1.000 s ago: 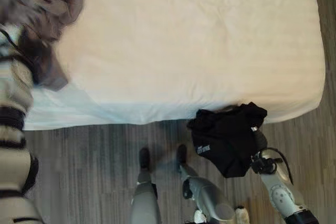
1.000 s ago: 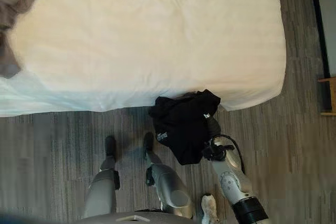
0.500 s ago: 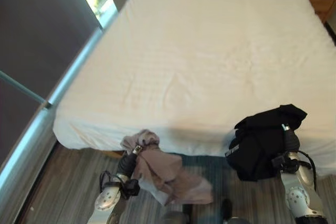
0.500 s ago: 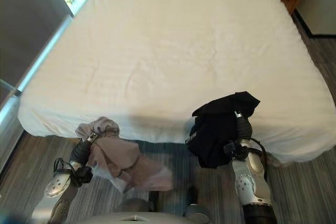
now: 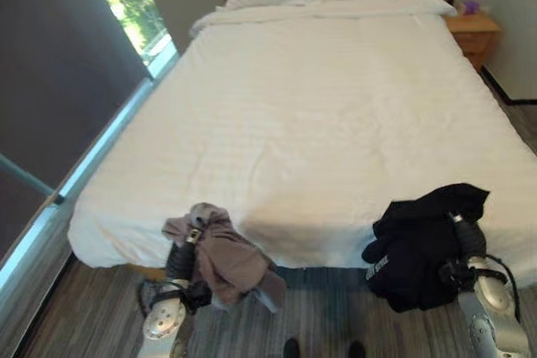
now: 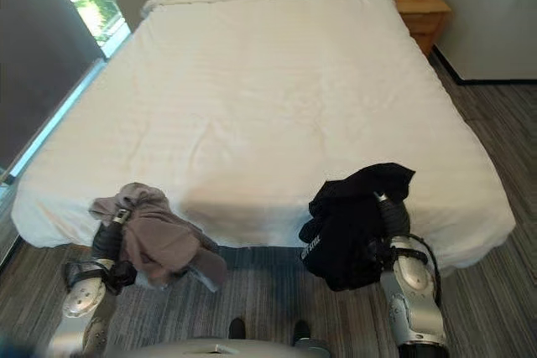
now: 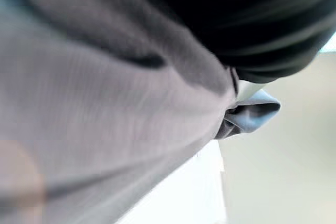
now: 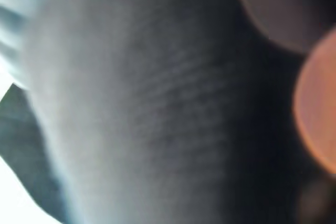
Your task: Pick up bed clothes into laundry basket.
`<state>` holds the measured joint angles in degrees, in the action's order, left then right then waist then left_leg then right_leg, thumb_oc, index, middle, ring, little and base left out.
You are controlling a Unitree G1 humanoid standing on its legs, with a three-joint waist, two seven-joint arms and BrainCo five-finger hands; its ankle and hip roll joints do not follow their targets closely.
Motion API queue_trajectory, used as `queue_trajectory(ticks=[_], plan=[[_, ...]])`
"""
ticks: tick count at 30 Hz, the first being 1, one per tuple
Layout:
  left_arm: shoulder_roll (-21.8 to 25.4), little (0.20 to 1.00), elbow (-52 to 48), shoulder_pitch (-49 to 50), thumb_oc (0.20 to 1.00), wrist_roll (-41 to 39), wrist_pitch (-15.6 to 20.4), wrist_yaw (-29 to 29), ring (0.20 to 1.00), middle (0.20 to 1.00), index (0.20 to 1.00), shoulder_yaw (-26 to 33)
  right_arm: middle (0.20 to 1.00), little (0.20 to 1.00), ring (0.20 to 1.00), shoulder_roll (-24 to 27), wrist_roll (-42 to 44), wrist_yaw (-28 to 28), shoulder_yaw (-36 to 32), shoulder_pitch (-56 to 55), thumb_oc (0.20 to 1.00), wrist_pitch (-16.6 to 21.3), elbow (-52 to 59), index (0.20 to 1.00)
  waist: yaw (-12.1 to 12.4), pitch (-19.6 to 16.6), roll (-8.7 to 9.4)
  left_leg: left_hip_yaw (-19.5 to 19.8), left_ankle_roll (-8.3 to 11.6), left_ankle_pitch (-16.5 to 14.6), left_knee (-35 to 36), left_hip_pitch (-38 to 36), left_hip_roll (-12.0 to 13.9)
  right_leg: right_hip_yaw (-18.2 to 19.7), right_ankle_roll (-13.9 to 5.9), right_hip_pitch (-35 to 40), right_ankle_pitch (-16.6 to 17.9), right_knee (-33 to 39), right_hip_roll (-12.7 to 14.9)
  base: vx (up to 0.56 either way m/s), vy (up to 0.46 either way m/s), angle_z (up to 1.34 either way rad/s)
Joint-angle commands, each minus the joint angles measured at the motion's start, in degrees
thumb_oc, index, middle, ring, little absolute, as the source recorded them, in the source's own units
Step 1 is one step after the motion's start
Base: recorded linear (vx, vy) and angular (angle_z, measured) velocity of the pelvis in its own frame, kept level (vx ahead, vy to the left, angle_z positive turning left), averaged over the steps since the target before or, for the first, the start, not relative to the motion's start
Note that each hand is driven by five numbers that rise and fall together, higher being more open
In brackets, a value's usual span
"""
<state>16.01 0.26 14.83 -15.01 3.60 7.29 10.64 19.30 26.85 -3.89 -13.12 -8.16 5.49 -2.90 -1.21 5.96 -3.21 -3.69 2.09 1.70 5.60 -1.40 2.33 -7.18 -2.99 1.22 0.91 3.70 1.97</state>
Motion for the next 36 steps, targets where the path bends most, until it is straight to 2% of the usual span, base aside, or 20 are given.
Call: queue_trajectory(ticks=[1,3,4,7,11,13,14,16,17,18,22,23,24,25,30,32,33,34,35,36], plan=[[7.8,0.2,-3.0,-6.9,0.2,3.4,5.3,1.5,0.2,0.2,0.2,5.2,0.2,0.2,0.2,1.8,-1.9,-0.8,-3.2,2.7,0.2,4.5,4.1,0.2,-2.3,-0.7,3.84,-5.3,1.6,-1.5,-2.1,-2.1,2.2,-0.3,-4.4,0.5,-1.4,-2.9,5.2,0.0,-0.043,-0.2],[9.0,0.2,-2.3,-8.9,0.2,2.8,6.2,4.7,0.2,0.2,0.2,8.6,0.2,0.2,0.2,2.7,-1.5,-1.2,-4.9,2.6,0.2,5.0,4.9,0.2,-3.0,-0.2,4.28,-5.9,2.04,-2.9,-5.6,-1.8,2.9,0.7,-4.07,0.4,-1.3,-2.9,4.8,-0.02,-0.046,-0.19],[9.4,0.2,-2.2,-10.1,0.2,1.9,6.6,6.9,0.2,0.2,0.2,10.0,0.2,0.2,0.2,3.1,-1.4,-1.7,-4.9,3.1,0.2,5.3,5.1,0.2,-3.0,0.5,4.57,-3.9,2.01,-3.6,-7.7,-1.4,2.5,2.1,-3.74,-0.3,-0.9,-3.5,4.5,-0.08,-0.007,-0.3],[11.5,0.2,-6.9,-10.4,0.2,2.9,8.6,10.1,0.2,0.2,0.2,16.1,0.2,0.2,0.2,4.9,-1.1,-3.4,-7.1,5.2,0.2,7.1,4.3,0.2,-1.4,2.1,5.15,13.7,-0.27,-8.3,-11.2,-0.3,-5.2,14.1,-3.87,-6.3,1.8,-5.5,0.9,-0.11,0.002,-1.37],[13.1,0.2,-8.2,-9.0,0.2,3.8,9.3,9.2,0.2,0.2,0.2,17.3,0.2,0.2,0.2,3.1,0.3,-3.8,-10.2,3.3,0.2,7.8,4.1,0.2,-3.6,1.0,5.0,11.2,-1.96,-6.8,-5.5,-1.2,-5.1,17.3,-5.18,-8.7,5.5,-3.0,-0.7,-0.11,0.119,-1.75],[13.3,0.2,-8.0,-8.9,0.2,3.8,8.8,9.1,0.2,0.2,0.2,17.5,0.2,0.2,0.2,1.1,0.5,-3.2,-9.6,2.5,0.2,7.3,5.6,0.2,-4.7,1.5,5.07,5.9,-2.6,-6.2,-3.8,-1.8,-4.6,17.7,-6.71,-10.6,7.4,-2.0,-1.3,-0.16,0.07,-1.36],[13.7,0.2,-8.0,-8.8,0.2,4.0,8.3,8.2,0.2,0.2,0.2,17.2,0.2,0.2,0.2,0.8,-2.1,-2.3,-8.8,1.4,0.2,6.1,6.7,0.2,-4.5,2.8,5.41,1.4,-2.77,-5.6,-4.1,-1.3,-3.9,14.6,-7.74,-12.9,7.8,-3.8,-0.7,-0.28,0.01,-2.15],[12.6,0.2,-8.9,-9.2,0.2,3.1,8.4,7.2,0.2,0.2,0.2,15.3,0.2,0.2,0.2,0.2,-2.4,-2.8,-8.0,1.4,0.2,6.2,7.0,0.2,-2.6,3.7,4.37,-3.0,-2.78,-5.9,-5.0,-0.9,-1.9,3.2,-6.01,-11.9,2.7,-7.7,2.3,-0.21,-0.016,-1.62],[12.6,0.2,-9.0,-9.2,0.2,3.1,8.4,7.2,0.2,0.2,0.2,15.3,0.2,0.2,0.2,0.2,-2.4,-2.8,-8.0,1.4,0.2,6.2,7.0,0.2,-2.7,3.8,4.44,-3.0,-2.73,-5.6,-5.0,-0.7,-2.0,3.1,-5.89,-12.1,2.7,-8.0,2.4,-0.26,-0.028,-1.78],[10.7,0.2,-8.1,-9.1,0.2,1.0,8.3,6.1,0.2,0.2,0.2,13.9,0.2,0.2,0.2,-0.2,-2.6,-2.7,-8.0,1.3,0.2,6.1,7.9,0.2,-2.3,4.0,4.01,-6.8,-2.68,-5.0,-4.8,-1.2,-1.0,-2.5,-4.89,-10.2,0.5,-10.5,4.6,-0.25,-0.03,-2.31],[8.3,0.2,-7.4,-10.1,0.2,-2.2,7.3,3.5,0.2,0.2,0.2,9.4,0.2,0.2,0.2,0.3,-5.8,-3.9,-6.1,3.5,0.2,6.0,8.9,0.2,-0.1,2.9,2.6,-15.0,-2.35,-4.1,-3.6,-1.5,1.2,-13.5,-5.02,-6.6,-1.3,-14.8,11.4,-0.2,-0.053,-1.4],[7.9,0.2,-6.8,-10.4,0.2,-2.7,7.0,2.9,0.2,0.2,0.2,8.5,0.2,0.2,0.2,0.5,-6.1,-3.8,-5.4,4.3,0.2,5.6,8.1,0.2,0.4,2.5,2.46,-16.6,-2.19,-4.0,-3.2,-1.7,1.4,-14.9,-5.55,-6.7,-0.7,-15.7,13.0,-0.06,-0.163,-2.19],[7.9,0.2,-5.8,-10.9,0.2,-2.4,6.4,2.1,0.2,0.2,0.2,7.2,0.2,0.2,0.2,0.6,-6.3,-3.4,-3.7,4.7,0.2,5.3,8.5,0.2,0.4,1.5,3.37,-19.1,-1.47,-4.1,-4.1,-1.9,1.6,-16.8,-6.17,-4.6,-0.7,-11.3,12.4,0.1,-0.227,-1.87],[8.2,0.2,-4.8,-11.4,0.2,-2.1,6.5,1.9,0.2,0.2,0.2,6.8,0.2,0.2,0.2,0.1,-6.2,-3.0,-3.1,3.9,0.2,5.1,8.7,0.2,0.0,0.8,3.56,-18.9,-0.66,-5.1,-4.3,-2.4,2.3,-14.4,-6.66,-3.5,-1.4,-8.5,10.6,0.1,-0.323,-1.45],[6.9,0.2,-3.5,-15.5,0.2,-4.4,6.0,0.2,0.2,0.2,0.2,2.7,0.2,0.2,0.2,1.1,-4.6,-1.4,-3.5,0.9,0.2,4.4,9.9,0.2,-2.4,1.6,4.78,-21.3,2.07,-3.8,-11.7,-1.5,7.6,-11.6,-3.79,-2.0,-2.3,-5.5,6.2,0.08,-0.291,-0.51],[5.8,0.2,-3.3,-15.4,0.2,-5.7,6.2,-0.1,0.2,0.2,0.2,1.6,0.2,0.2,0.2,1.6,-4.5,-1.2,-2.9,1.2,0.2,4.4,9.8,0.2,-1.5,2.4,5.12,-15.8,3.37,-1.1,-16.9,0.5,8.5,-9.2,-2.46,-0.8,-3.0,-4.3,4.1,0.07,-0.181,-0.31],[5.8,0.2,-3.3,-15.4,0.2,-5.7,6.2,-0.1,0.2,0.2,0.2,1.6,0.2,0.2,0.2,1.6,-4.5,-1.2,-2.9,1.2,0.2,4.4,9.8,0.2,-1.5,2.4,5.12,-15.8,3.37,-1.1,-16.9,0.5,8.5,-9.2,-2.46,-0.8,-3.0,-4.3,4.1,0.05,-0.103,-0.42],[5.0,0.2,-3.0,-15.9,0.2,-7.6,6.3,0.0,0.2,0.2,0.2,0.3,0.2,0.2,0.2,1.9,-3.7,-1.4,-2.1,2.1,0.2,4.7,9.1,0.2,-0.5,2.6,5.34,-9.8,3.36,0.4,-18.0,1.9,6.7,-7.5,-1.89,-0.9,-2.8,-3.9,3.5,0.1,-0.113,-0.95],[4.5,0.2,-2.4,-14.9,0.2,-7.8,5.8,-0.8,0.2,0.2,0.2,-1.0,0.2,0.2,0.2,2.2,-2.3,-1.2,-1.0,3.2,0.2,4.8,8.3,0.2,0.9,3.1,6.04,-1.3,2.54,-1.8,-17.6,4.3,2.7,-4.0,-1.87,0.0,-3.0,-3.1,3.2,0.17,-0.145,-0.98],[4.6,0.2,-2.3,-13.8,0.2,-7.0,5.5,-1.4,0.2,0.2,0.2,-1.5,0.2,0.2,0.2,2.0,-2.2,-0.6,-0.4,3.1,0.2,4.8,8.4,0.2,1.5,3.4,6.02,1.9,2.35,-3.1,-16.5,5.0,1.3,-2.5,-1.87,0.5,-3.4,-3.3,2.9,0.19,-0.108,-1.28]])
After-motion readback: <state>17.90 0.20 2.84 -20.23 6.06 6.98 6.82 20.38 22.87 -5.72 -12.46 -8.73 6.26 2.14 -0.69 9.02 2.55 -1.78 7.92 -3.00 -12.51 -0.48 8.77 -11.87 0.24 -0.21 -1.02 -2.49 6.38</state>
